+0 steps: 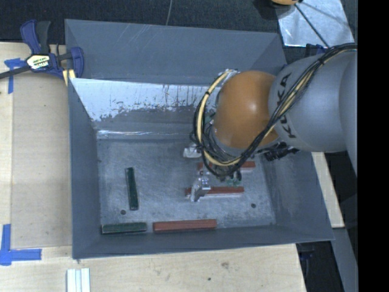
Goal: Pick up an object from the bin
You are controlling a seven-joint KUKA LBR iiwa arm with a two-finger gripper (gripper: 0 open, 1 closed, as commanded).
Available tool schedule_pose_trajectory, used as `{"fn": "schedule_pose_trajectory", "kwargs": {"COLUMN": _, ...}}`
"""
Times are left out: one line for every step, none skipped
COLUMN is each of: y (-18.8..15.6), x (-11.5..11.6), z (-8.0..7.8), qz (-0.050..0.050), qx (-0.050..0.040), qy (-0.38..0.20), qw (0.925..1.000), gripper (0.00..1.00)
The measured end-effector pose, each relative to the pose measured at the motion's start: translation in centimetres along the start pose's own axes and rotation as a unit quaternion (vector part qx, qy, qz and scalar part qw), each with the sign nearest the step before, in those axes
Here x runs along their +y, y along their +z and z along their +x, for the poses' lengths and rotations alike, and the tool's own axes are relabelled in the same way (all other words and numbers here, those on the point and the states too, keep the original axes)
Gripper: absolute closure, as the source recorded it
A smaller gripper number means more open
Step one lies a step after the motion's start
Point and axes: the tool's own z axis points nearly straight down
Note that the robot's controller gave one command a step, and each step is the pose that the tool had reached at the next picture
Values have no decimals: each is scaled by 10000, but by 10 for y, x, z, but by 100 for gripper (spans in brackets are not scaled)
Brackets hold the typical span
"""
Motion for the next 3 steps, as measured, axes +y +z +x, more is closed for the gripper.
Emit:
{"fn": "schedule_pose_trajectory", "kwargs": {"y": 31, "x": -29, "z": 19, "qz": -32, "qx": -69, "qy": -60, "qw": 10000, "gripper": 100}}
{"fn": "schedule_pose_trajectory", "kwargs": {"y": 31, "x": -29, "z": 19, "qz": -32, "qx": -70, "qy": -56, "qw": 10000, "gripper": 100}}
{"fn": "schedule_pose_trajectory", "kwargs": {"y": -16, "x": -22, "z": 24, "qz": -1, "qx": -15, "qy": -120, "qw": 9999, "gripper": 100}}
